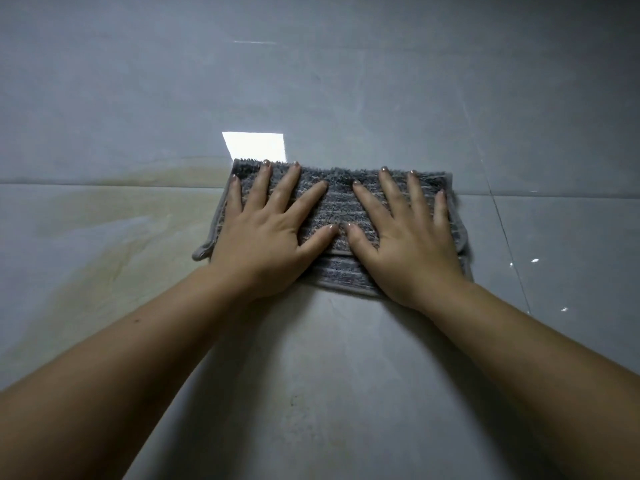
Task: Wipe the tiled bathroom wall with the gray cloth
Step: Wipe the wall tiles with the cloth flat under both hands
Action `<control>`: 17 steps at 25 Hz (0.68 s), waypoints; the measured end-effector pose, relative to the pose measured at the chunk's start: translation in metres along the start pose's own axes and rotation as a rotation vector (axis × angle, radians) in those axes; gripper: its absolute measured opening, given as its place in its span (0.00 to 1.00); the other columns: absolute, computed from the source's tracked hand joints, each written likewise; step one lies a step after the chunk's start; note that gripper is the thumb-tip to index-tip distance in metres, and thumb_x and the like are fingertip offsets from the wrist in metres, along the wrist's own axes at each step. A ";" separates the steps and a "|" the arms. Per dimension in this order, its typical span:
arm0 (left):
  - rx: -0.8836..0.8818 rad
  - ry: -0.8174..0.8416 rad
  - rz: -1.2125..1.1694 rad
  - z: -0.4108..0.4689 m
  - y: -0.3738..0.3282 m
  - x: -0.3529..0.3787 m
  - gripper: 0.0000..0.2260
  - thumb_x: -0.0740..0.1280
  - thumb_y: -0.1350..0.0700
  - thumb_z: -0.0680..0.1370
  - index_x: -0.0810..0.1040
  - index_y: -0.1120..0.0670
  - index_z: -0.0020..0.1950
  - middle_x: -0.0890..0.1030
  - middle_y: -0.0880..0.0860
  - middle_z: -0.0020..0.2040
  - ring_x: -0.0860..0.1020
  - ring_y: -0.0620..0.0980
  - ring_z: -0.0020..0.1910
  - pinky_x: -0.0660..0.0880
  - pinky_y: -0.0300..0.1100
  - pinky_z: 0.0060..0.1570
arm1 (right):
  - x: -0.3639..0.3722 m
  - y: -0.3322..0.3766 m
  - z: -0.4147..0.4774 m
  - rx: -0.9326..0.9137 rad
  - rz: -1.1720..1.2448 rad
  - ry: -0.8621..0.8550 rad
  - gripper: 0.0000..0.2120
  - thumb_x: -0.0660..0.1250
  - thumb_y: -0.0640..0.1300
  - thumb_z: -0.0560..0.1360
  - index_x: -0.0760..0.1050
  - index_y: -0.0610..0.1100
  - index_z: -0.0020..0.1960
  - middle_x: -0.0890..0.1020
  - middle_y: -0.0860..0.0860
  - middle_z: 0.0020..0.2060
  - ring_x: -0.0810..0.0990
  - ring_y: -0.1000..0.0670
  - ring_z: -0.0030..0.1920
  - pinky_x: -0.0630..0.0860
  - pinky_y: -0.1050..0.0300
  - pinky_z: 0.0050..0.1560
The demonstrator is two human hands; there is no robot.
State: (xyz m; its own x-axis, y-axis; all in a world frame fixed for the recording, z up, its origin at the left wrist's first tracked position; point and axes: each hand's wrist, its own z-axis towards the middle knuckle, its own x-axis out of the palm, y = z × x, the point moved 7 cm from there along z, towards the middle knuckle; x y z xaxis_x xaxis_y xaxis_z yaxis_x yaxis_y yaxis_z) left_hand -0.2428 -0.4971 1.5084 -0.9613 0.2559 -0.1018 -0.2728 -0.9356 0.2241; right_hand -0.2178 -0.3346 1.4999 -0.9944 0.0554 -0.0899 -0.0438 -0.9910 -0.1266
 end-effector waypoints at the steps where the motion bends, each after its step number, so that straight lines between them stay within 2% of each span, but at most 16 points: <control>1: 0.005 0.006 -0.004 0.004 -0.001 0.000 0.33 0.37 0.27 0.73 0.44 0.33 0.78 0.44 0.45 0.81 0.40 0.52 0.80 0.37 0.59 0.76 | -0.001 -0.005 0.002 0.024 -0.014 0.011 0.33 0.38 0.67 0.74 0.44 0.61 0.78 0.43 0.54 0.79 0.38 0.46 0.78 0.37 0.38 0.75; 4: 0.010 0.027 -0.020 0.033 0.011 -0.004 0.32 0.41 0.27 0.75 0.45 0.33 0.77 0.45 0.45 0.81 0.40 0.52 0.80 0.37 0.59 0.76 | -0.001 -0.004 0.029 0.126 -0.005 0.044 0.30 0.42 0.66 0.78 0.43 0.61 0.78 0.42 0.53 0.79 0.37 0.44 0.78 0.37 0.36 0.74; 7: -0.009 0.030 -0.024 0.048 0.044 -0.009 0.29 0.45 0.29 0.77 0.46 0.33 0.78 0.45 0.45 0.81 0.41 0.51 0.80 0.37 0.58 0.76 | 0.000 0.027 0.054 0.158 0.013 0.044 0.30 0.44 0.65 0.79 0.44 0.59 0.78 0.42 0.52 0.79 0.38 0.43 0.78 0.37 0.35 0.74; 13: -0.095 0.031 -0.008 0.001 0.126 -0.015 0.32 0.39 0.28 0.73 0.44 0.32 0.77 0.45 0.44 0.81 0.42 0.50 0.80 0.39 0.58 0.76 | 0.007 0.118 0.055 0.021 0.057 0.004 0.30 0.44 0.65 0.79 0.45 0.59 0.78 0.43 0.52 0.79 0.37 0.44 0.78 0.35 0.36 0.74; 17: -0.076 0.021 -0.034 -0.062 0.108 -0.010 0.32 0.37 0.30 0.74 0.44 0.35 0.78 0.43 0.45 0.81 0.39 0.51 0.79 0.36 0.59 0.75 | 0.013 0.128 0.001 -0.048 0.016 -0.005 0.32 0.41 0.65 0.76 0.48 0.59 0.78 0.47 0.52 0.79 0.42 0.44 0.78 0.38 0.37 0.74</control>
State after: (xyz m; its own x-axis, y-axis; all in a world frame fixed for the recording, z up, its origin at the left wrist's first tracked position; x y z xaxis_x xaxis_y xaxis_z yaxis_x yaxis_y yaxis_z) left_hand -0.2604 -0.6155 1.4734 -0.9504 0.2833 -0.1286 -0.3007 -0.9424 0.1464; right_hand -0.2368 -0.4605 1.4832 -0.9954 0.0387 -0.0877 -0.0231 -0.9847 -0.1728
